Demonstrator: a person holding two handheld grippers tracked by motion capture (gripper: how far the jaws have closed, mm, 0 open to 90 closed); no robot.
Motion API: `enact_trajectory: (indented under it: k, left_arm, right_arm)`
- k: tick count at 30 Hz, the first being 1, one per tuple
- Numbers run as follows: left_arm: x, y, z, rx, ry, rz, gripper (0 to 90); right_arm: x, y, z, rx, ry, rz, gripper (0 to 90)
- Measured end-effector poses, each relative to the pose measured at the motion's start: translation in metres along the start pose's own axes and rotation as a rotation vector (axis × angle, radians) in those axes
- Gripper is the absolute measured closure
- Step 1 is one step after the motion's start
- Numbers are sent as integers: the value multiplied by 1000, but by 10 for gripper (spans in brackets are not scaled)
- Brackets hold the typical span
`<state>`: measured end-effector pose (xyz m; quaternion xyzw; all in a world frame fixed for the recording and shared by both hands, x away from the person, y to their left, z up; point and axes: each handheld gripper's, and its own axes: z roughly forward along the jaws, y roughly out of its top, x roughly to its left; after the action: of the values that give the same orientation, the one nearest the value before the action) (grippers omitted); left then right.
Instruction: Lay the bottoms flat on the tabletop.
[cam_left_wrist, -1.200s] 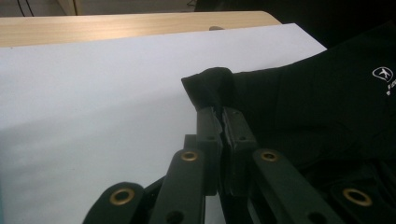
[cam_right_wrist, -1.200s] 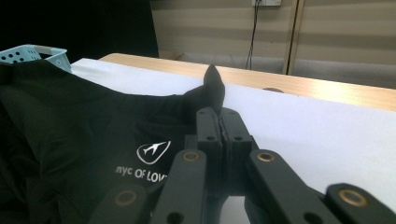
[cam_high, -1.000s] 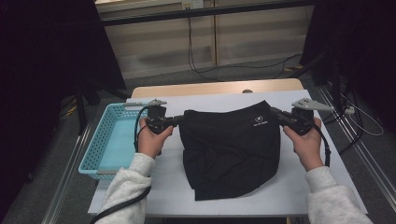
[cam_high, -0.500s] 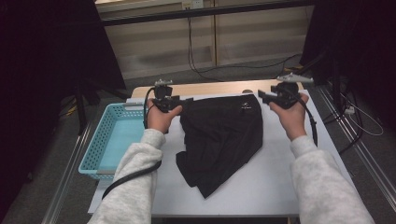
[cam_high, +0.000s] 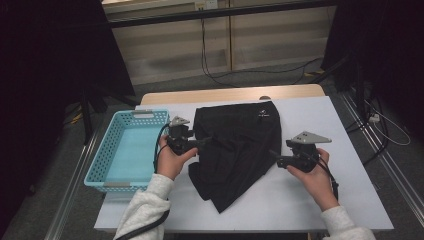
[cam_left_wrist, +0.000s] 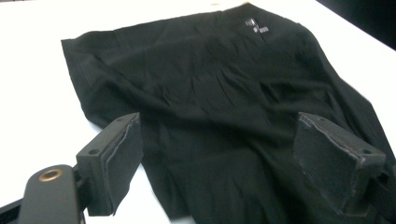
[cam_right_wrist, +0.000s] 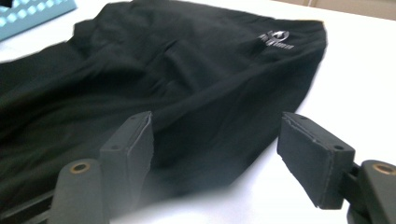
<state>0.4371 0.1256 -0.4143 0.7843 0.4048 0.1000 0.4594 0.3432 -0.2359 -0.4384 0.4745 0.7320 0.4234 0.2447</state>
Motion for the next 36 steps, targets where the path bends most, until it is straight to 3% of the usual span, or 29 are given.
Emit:
enact_trajectory:
  k: [5,7,11,16,19,22,29,33,36]
  left_arm:
    - [-10,-13,-7,-11,-16,44,152]
    - [-13,-17,-8,-7,-19,61,151]
    - [-15,-24,-8,2,-41,64,144]
    - [-15,-37,-7,-27,-56,44,145]
    - [-13,-40,-3,-8,-56,50,147]
    - [-10,-41,-2,-19,-44,49,148]
    - [-12,-42,-3,-11,-44,63,149]
    - [-15,-42,-2,-1,-55,73,149]
    - [-17,-42,-1,1,-58,80,149]
  right_arm:
    - [19,-19,-2,20,30,-9,269]
    - [21,-20,-1,28,34,-13,269]
    - [24,-19,-2,19,49,15,272]
    - [26,-19,-2,26,41,-10,296]
    - [26,-20,-1,32,47,-2,316]
    - [30,-22,1,45,48,-14,323]
    - [38,-26,8,102,86,-58,485]
    - [42,-26,7,95,114,-74,603]
    - [44,-26,7,98,124,-77,644]
